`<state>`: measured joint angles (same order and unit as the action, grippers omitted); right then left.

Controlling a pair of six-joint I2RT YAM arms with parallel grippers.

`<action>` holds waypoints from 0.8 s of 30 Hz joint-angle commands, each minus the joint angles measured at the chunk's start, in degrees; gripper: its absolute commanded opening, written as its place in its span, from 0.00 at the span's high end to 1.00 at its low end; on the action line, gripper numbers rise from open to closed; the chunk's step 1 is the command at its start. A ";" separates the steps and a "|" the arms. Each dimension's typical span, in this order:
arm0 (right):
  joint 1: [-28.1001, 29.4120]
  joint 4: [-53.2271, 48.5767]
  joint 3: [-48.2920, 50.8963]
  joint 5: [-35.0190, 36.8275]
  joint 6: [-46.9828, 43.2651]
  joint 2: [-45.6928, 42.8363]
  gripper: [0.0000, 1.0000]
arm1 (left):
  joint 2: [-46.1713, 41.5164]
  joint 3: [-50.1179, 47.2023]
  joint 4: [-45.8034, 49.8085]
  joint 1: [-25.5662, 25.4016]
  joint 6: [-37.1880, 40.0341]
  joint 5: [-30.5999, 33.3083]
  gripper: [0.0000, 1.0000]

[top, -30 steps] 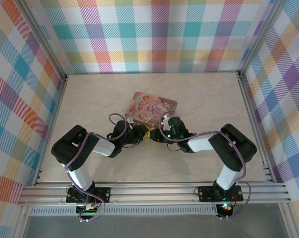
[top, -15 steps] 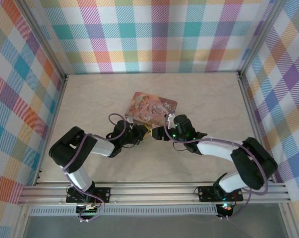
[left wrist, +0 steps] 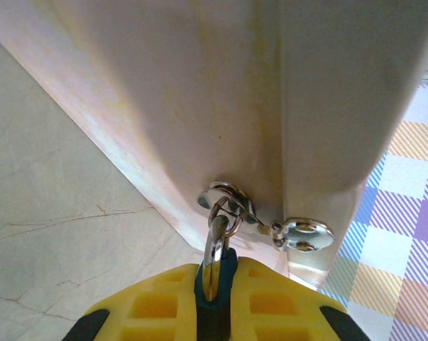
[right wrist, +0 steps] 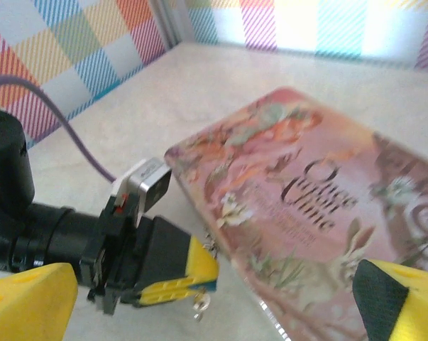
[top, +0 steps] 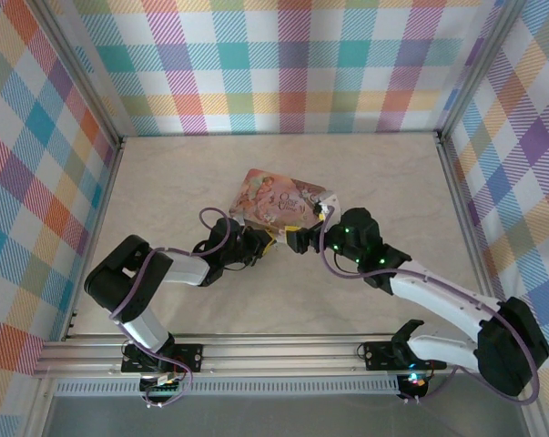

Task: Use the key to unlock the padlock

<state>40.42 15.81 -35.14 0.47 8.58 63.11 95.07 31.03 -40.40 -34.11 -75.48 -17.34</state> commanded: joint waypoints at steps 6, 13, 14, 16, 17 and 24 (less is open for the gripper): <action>-0.41 0.23 0.02 -0.11 -19.23 -0.72 0.00 | -1.38 1.97 7.12 -0.57 -0.92 -0.76 1.00; 1.54 0.04 1.76 -2.87 -34.74 0.20 0.00 | -1.47 3.24 9.12 -0.61 -1.85 -1.24 1.00; 2.28 0.24 2.21 -2.48 -37.25 0.58 0.00 | -1.51 3.50 9.44 -0.61 -1.89 -1.37 1.00; 4.04 0.98 3.13 -1.39 -41.89 1.83 0.00 | -1.55 3.93 10.05 -0.70 -2.09 -1.46 1.00; 5.07 1.49 3.54 -0.49 -44.13 2.89 0.00 | -1.63 3.99 10.27 -0.70 -2.29 -1.47 1.00; 10.82 12.54 5.32 5.47 -48.13 13.84 0.01 | -1.37 4.48 10.31 -0.81 -3.96 -1.82 1.00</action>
<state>49.98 20.84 -30.65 3.73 -35.97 74.28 94.37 34.50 -32.91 -34.11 -77.49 -18.15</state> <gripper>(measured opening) 0.993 0.122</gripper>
